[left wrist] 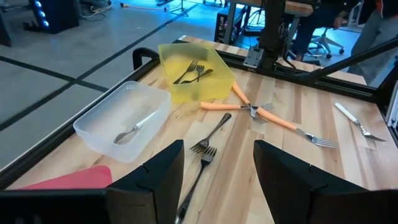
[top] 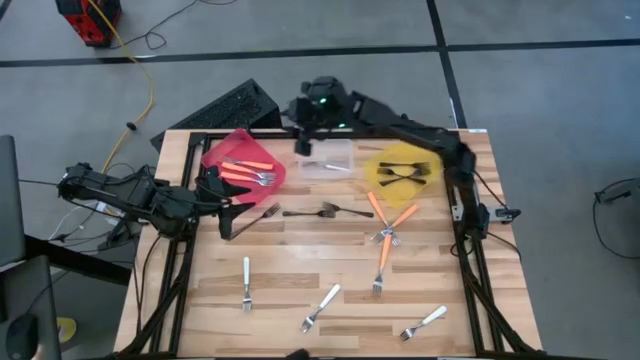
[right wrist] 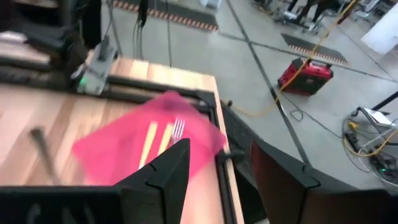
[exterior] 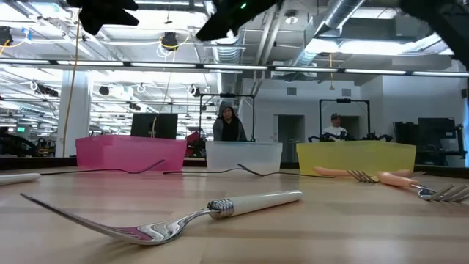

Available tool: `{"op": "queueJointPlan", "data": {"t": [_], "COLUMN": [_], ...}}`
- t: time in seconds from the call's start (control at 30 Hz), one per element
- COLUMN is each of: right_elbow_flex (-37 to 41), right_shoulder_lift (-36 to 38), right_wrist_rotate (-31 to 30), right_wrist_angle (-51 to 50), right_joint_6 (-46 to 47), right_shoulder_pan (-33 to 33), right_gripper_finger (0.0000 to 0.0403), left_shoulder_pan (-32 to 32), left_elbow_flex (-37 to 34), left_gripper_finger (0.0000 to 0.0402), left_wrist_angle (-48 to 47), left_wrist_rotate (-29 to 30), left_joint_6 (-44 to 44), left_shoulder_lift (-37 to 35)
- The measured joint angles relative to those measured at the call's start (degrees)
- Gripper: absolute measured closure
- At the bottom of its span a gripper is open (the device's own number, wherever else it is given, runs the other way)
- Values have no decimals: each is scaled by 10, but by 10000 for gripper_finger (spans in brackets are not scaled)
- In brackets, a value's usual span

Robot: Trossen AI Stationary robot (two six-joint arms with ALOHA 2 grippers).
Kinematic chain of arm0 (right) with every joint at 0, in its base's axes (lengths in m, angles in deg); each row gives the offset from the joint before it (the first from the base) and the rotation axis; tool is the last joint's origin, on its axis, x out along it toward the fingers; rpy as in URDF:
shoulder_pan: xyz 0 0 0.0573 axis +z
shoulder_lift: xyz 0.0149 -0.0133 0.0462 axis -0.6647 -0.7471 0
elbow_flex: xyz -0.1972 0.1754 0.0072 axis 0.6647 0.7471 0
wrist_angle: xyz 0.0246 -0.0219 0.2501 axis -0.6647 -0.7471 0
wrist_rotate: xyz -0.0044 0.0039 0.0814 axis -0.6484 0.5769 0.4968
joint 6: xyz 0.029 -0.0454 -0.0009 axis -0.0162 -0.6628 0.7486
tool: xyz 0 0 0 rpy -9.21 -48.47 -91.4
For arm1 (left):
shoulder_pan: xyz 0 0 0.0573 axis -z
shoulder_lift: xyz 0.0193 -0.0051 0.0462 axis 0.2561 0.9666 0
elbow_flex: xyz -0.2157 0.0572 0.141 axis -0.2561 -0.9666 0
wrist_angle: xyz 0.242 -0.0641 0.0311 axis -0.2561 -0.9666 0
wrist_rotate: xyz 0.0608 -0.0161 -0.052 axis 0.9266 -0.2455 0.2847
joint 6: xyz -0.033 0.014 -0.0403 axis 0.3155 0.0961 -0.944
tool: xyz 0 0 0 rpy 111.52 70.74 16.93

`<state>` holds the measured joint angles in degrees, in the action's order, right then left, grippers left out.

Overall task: Sort silverware by color (type)
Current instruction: Put the white fork into the transparent bin

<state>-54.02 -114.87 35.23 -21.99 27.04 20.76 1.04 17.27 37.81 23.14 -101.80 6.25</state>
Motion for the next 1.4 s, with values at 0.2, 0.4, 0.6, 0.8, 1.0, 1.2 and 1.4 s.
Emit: {"op": "queueJointPlan", "data": {"t": [0.2, 0.4, 0.6, 0.8, 1.0, 1.2, 1.4], "right_elbow_flex": [0, 0, 0, 3, 87, 245, 443], "right_shoulder_lift": [96, 194, 282, 371, 497, 621, 751], "right_wrist_rotate": [-2, -4, -4, -2, -2, -2, -2], "right_wrist_angle": [-184, -376, -519, -593, -586, -545, -488], "right_joint_6": [-8, -3, 26, 66, 113, 199, 285], "right_shoulder_pan": [-25, -60, -113, -152, -153, -134, -102], "right_gripper_finger": [210, 210, 210, 210, 210, 210, 210], "left_shoulder_pan": [0, 0, 0, 0, 0, 0, 0], "left_elbow_flex": [0, 0, 0, 0, 0, 0, 0], "left_gripper_finger": [221, 221, 221, 221, 221, 221, 221], "left_wrist_angle": [1, 1, 1, 1, 1, 1, 0], "left_wrist_rotate": [2, 2, 4, 7, 7, 7, 7], "left_joint_6": [0, -1, -1, -1, -1, -1, -2], "left_shoulder_lift": [0, 0, 0, 0, 0, 0, 1]}}
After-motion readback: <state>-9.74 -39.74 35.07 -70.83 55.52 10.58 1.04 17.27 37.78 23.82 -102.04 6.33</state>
